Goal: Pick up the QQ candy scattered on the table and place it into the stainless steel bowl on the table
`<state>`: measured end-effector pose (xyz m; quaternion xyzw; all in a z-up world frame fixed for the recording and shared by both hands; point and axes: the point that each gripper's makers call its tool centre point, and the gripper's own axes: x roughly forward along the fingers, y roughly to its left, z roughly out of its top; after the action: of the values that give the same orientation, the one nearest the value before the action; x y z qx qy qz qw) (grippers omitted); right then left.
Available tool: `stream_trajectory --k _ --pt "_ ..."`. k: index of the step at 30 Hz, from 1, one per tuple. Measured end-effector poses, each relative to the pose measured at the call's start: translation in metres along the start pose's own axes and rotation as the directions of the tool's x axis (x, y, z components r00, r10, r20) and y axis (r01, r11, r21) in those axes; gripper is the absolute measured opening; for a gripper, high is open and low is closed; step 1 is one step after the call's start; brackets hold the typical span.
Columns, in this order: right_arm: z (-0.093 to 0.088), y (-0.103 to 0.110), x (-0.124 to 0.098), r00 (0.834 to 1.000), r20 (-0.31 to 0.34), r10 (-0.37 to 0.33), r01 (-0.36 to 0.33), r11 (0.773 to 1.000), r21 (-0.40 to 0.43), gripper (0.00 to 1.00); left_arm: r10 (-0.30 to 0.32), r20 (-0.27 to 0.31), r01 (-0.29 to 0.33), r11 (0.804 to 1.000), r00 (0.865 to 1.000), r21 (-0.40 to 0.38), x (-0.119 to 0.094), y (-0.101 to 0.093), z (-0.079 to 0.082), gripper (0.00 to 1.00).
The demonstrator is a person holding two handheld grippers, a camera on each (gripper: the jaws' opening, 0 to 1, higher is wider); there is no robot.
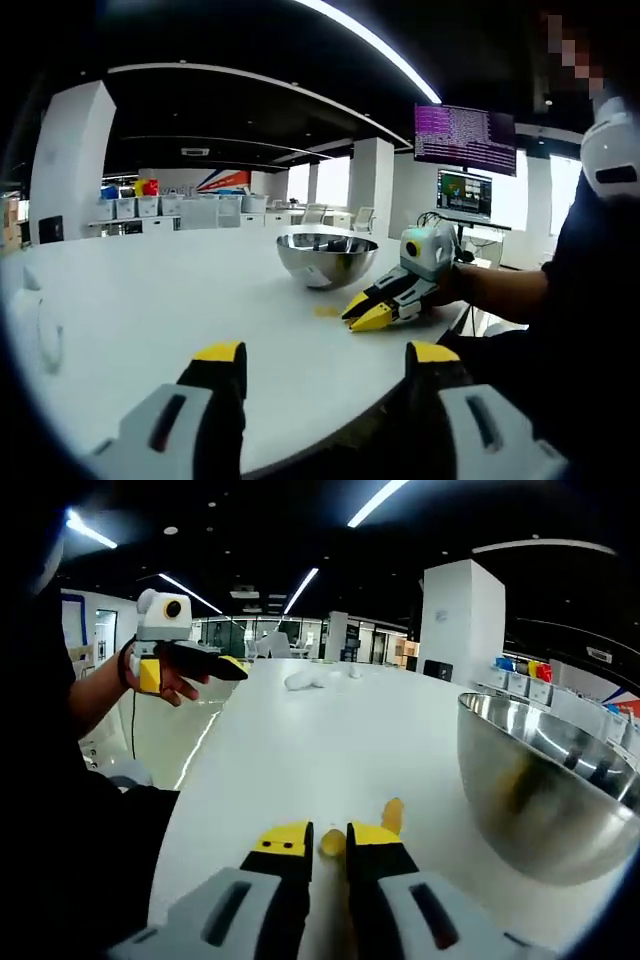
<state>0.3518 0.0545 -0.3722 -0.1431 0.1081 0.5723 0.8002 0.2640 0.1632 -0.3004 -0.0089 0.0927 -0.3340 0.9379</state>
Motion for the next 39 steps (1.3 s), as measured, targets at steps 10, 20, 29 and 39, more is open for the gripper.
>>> stream_trajectory --k 10,20,29,39 --pt "0.002 -0.003 -0.006 1.000 0.023 0.000 0.000 1.000 0.017 0.10 -0.031 -0.013 0.031 0.999 0.999 0.009 0.013 -0.011 0.002 0.64" --pt "0.018 -0.006 -0.063 0.995 0.095 -0.032 0.030 0.999 0.025 0.10 -0.046 -0.022 0.047 0.999 0.999 0.025 0.029 -0.017 0.009 0.64" --pt "0.028 -0.033 -0.156 0.978 0.144 -0.152 0.152 0.988 0.010 0.10 -0.081 -0.037 0.083 0.996 0.996 0.032 0.048 -0.025 0.008 0.64" --pt "-0.010 -0.069 -0.218 0.948 0.114 -0.297 0.290 0.954 0.078 0.10 -0.122 -0.059 0.125 0.991 0.991 0.041 0.070 -0.038 0.006 0.63"
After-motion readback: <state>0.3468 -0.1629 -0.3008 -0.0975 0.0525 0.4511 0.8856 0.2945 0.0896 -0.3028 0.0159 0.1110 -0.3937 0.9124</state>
